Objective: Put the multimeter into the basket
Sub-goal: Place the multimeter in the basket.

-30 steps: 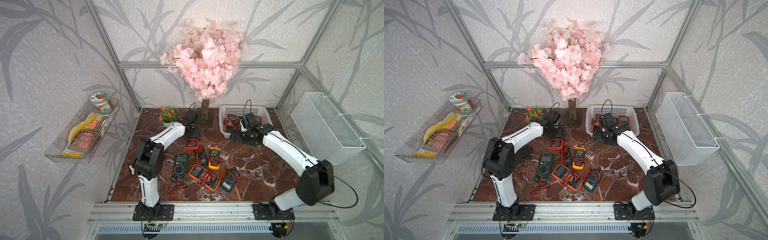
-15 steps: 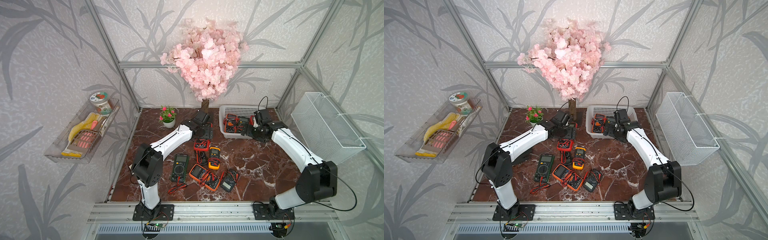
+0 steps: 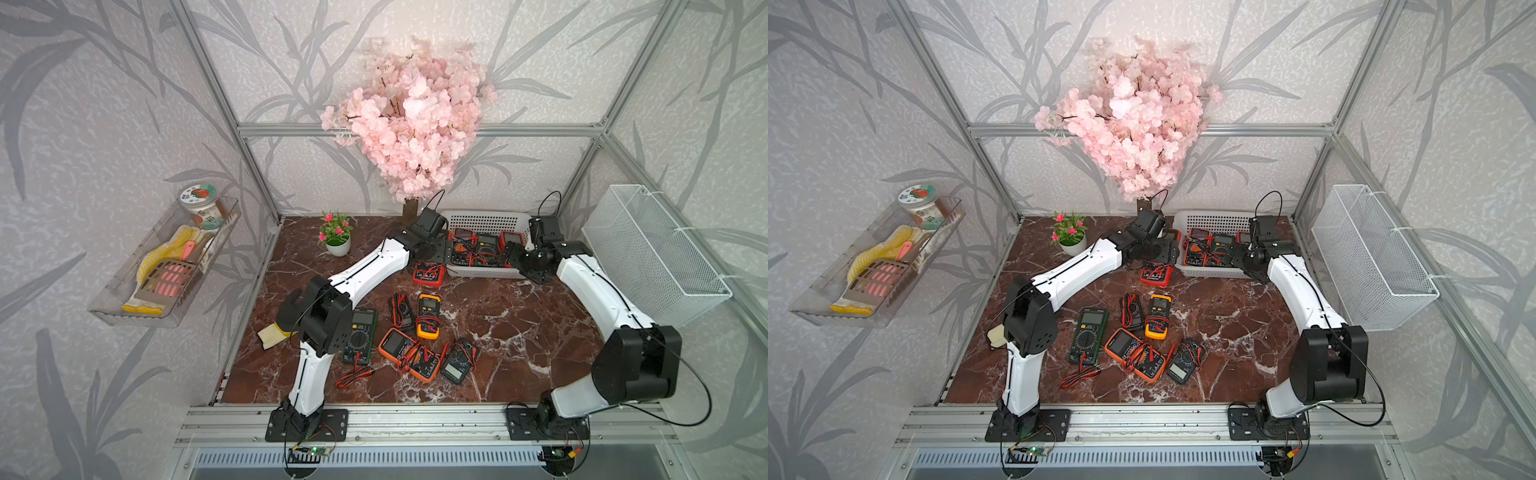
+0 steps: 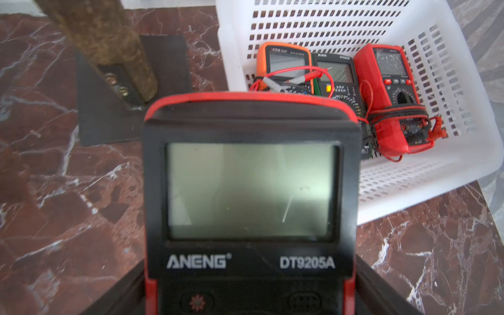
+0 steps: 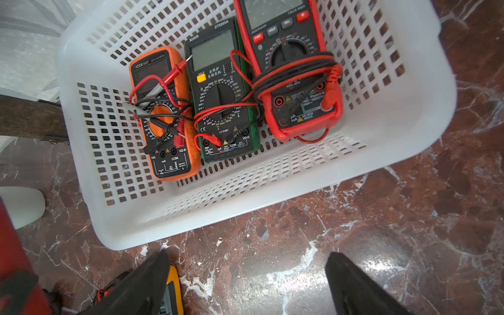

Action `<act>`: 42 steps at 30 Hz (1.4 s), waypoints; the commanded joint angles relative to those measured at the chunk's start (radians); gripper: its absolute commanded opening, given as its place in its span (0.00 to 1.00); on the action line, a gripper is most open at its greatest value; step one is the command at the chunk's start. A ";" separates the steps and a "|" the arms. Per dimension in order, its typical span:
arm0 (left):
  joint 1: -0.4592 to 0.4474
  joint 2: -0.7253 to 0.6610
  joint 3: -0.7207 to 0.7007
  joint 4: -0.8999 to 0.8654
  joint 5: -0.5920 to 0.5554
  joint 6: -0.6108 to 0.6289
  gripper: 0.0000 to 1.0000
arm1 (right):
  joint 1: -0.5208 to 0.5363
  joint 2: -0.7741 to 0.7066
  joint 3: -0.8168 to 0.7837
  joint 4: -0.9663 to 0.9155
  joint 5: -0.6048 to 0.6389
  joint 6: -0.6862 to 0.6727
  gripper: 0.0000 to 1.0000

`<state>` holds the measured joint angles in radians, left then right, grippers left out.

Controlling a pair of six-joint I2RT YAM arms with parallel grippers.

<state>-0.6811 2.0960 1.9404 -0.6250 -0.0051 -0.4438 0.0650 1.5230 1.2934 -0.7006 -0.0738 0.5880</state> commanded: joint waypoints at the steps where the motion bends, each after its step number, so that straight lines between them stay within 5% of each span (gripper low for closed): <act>1: -0.015 0.036 0.113 0.018 0.004 0.017 0.58 | -0.009 -0.019 0.003 0.007 -0.022 0.027 0.95; 26: -0.038 0.488 0.649 0.306 -0.046 0.016 0.61 | -0.045 -0.074 -0.081 -0.022 -0.049 0.019 0.95; 42: -0.072 0.551 0.645 0.260 -0.191 0.082 0.71 | -0.063 -0.125 -0.177 0.023 -0.070 0.044 0.95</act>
<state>-0.7475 2.6442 2.5641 -0.3870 -0.1478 -0.3882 0.0071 1.4277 1.1324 -0.6952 -0.1371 0.6193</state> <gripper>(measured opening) 0.918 0.951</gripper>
